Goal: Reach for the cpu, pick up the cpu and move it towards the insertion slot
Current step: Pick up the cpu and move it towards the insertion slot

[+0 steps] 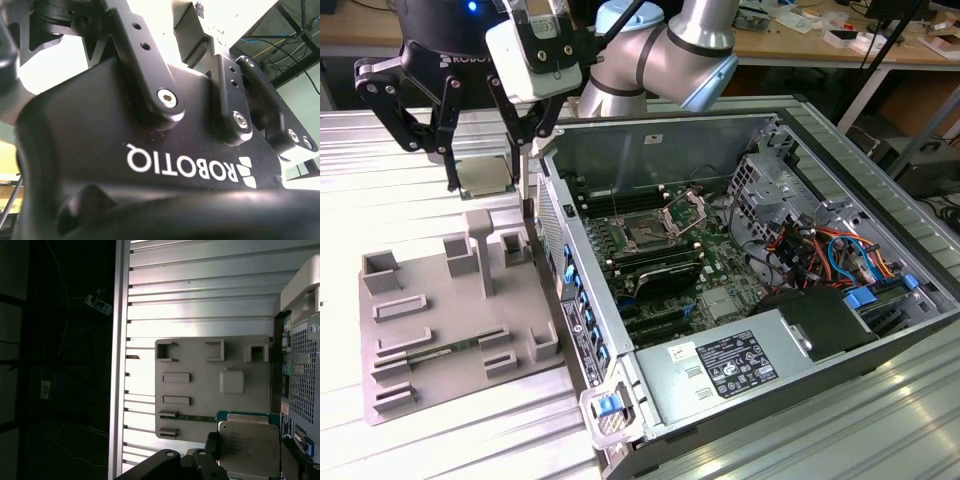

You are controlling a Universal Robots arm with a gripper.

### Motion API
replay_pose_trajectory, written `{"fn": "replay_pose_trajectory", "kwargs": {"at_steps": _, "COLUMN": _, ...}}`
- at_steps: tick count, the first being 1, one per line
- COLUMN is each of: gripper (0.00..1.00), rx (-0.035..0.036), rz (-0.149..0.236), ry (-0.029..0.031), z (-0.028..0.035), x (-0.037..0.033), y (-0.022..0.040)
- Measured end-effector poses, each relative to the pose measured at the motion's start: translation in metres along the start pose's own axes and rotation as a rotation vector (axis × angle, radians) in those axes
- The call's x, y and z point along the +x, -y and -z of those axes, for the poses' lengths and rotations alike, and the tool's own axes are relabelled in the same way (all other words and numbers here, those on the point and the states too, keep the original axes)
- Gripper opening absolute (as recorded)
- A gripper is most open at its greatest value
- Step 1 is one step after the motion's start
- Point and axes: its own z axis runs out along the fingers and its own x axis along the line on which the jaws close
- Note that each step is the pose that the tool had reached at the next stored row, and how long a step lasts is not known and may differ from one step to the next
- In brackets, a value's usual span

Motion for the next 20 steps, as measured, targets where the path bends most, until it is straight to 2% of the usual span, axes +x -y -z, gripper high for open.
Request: {"fn": "replay_pose_trajectory", "kwargs": {"at_steps": 20, "gripper": 0.54, "rx": 0.0001, "rz": 0.000, "ry": 0.0000, "z": 0.0001, "x": -0.0143, "y": 0.0009}}
